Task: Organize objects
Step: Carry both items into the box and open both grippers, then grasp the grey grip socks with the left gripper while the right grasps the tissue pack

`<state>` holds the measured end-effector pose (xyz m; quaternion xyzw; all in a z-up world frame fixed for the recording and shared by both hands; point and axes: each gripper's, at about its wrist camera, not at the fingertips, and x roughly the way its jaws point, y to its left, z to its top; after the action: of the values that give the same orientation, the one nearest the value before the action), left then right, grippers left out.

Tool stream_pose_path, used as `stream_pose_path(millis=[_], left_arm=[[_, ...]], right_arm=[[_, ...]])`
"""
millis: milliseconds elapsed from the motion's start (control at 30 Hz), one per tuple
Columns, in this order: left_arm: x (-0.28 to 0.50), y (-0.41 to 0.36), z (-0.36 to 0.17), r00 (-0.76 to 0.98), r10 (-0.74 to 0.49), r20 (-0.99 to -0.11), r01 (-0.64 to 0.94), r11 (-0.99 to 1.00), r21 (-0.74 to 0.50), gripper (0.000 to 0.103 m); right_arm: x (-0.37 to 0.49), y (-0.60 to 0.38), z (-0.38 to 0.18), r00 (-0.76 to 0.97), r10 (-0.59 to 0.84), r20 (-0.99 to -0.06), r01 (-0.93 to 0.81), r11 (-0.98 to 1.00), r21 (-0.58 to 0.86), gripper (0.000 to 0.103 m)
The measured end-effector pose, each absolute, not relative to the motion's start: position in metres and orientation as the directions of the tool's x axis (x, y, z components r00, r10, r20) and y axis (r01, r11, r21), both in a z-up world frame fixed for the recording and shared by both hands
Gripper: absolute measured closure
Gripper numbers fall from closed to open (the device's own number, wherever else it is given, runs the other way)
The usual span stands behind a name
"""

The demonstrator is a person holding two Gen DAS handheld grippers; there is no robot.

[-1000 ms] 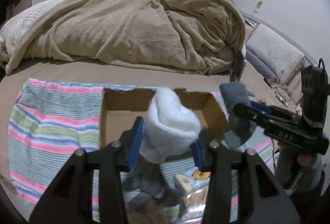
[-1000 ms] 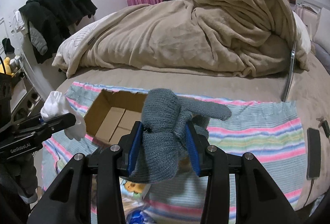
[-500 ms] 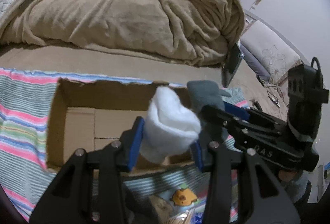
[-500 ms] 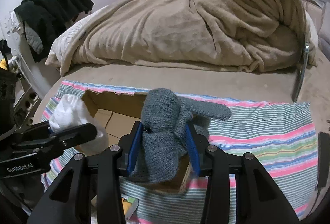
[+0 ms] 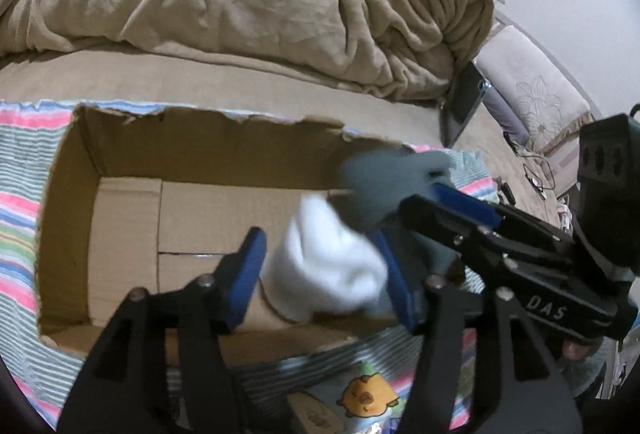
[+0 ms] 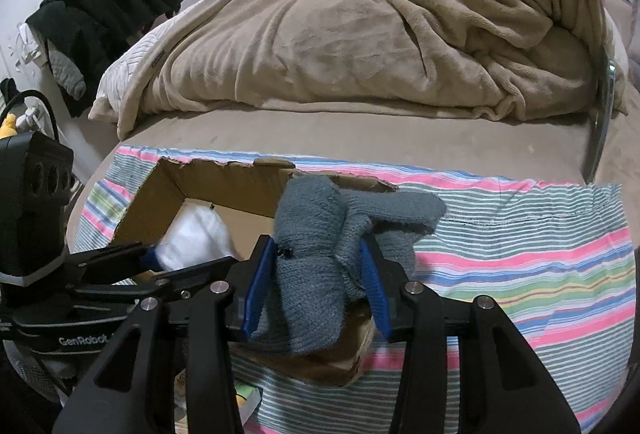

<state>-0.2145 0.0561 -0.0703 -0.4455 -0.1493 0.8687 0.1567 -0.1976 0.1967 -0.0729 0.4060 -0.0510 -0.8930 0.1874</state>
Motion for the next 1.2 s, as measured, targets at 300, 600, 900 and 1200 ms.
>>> stream_pose_path(millis=[300, 600, 900, 1200], left_arm=[[-0.191, 0.038, -0.049, -0.593, 0.385, -0.707, -0.12, -0.911, -0.395, 0.027], [-0.147, 0.018, -0.025, -0.64, 0.343, -0.687, -0.113, -0.927, -0.358, 0.027], [-0.104, -0.001, -0.014, -0.673, 0.279, -0.685, -0.087, -0.95, -0.301, 0.026], [-0.077, -0.011, -0.026, -0.662, 0.247, -0.708, -0.063, -0.959, -0.276, 0.026]], right_arm=[[-0.183, 0.196, -0.056, -0.608, -0.358, -0.708, 0.283, -0.932, 0.228, 0.048], [-0.152, 0.191, -0.035, -0.632, -0.339, -0.696, 0.275, -0.939, 0.208, 0.047], [-0.123, 0.18, -0.027, -0.636, -0.33, -0.698, 0.276, -0.941, 0.193, 0.04], [-0.101, 0.174, -0.034, -0.622, -0.319, -0.715, 0.27, -0.945, 0.187, 0.039]])
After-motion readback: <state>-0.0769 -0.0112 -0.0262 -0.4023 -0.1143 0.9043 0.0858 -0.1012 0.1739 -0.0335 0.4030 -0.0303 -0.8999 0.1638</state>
